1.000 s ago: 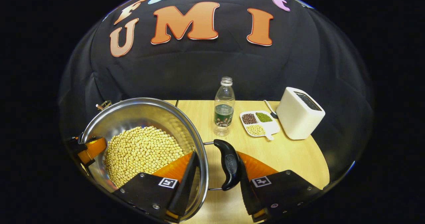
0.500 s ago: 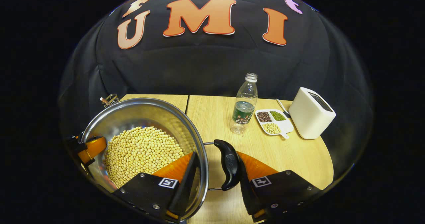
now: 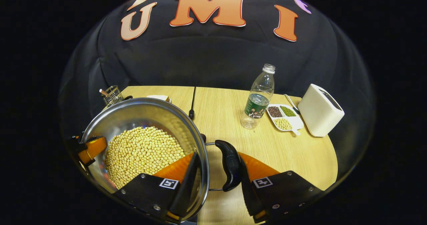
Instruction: First push the handle of the pot to place it horizontally, then grasp the pot with both hands and set it on the induction cooktop.
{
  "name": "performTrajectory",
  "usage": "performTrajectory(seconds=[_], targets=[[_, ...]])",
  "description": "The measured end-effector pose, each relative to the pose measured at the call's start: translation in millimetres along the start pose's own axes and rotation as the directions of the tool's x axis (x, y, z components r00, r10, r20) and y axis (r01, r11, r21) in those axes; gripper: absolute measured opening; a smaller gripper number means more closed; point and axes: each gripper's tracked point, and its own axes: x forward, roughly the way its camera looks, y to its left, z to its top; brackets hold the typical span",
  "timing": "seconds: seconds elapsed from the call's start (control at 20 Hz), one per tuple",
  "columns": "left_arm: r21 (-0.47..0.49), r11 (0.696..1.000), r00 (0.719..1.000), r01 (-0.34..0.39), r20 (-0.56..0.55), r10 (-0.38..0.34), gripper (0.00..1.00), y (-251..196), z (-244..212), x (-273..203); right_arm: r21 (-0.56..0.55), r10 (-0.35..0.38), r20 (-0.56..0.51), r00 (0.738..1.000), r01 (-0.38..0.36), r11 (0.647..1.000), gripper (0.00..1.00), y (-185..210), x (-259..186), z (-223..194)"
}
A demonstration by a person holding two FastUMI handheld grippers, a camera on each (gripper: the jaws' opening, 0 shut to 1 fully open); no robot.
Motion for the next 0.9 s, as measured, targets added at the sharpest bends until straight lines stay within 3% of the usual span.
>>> performTrajectory(seconds=[0.1,0.5,0.55,0.75,0.8,0.9], targets=[[-0.009,1.000,1.000,-0.001,-0.018,0.000,0.80,0,-4,-2,-0.004,-0.002,-0.008,1.000,0.002,1.000,0.66,4,2,-2],[-0.035,0.999,0.999,-0.013,-0.043,0.011,0.75,2,-10,5,-0.016,-0.019,-0.031,0.999,0.019,1.000,0.66,13,11,-10],[-0.035,0.999,0.999,-0.018,-0.048,0.016,0.76,2,-12,5,-0.005,-0.016,-0.034,0.999,0.016,1.000,0.63,14,13,-11],[-0.033,0.999,0.999,-0.022,-0.038,0.021,0.78,-2,-12,4,0.008,-0.012,-0.029,1.000,0.012,1.000,0.67,13,13,-13],[-0.024,0.999,0.999,-0.031,-0.037,0.030,0.77,-1,-14,5,0.009,-0.007,-0.029,1.000,0.008,1.000,0.63,13,14,-14],[-0.009,0.999,0.999,-0.042,-0.021,0.041,0.82,-3,-13,3,0.006,-0.004,-0.023,1.000,0.004,1.000,0.67,12,15,-14]])
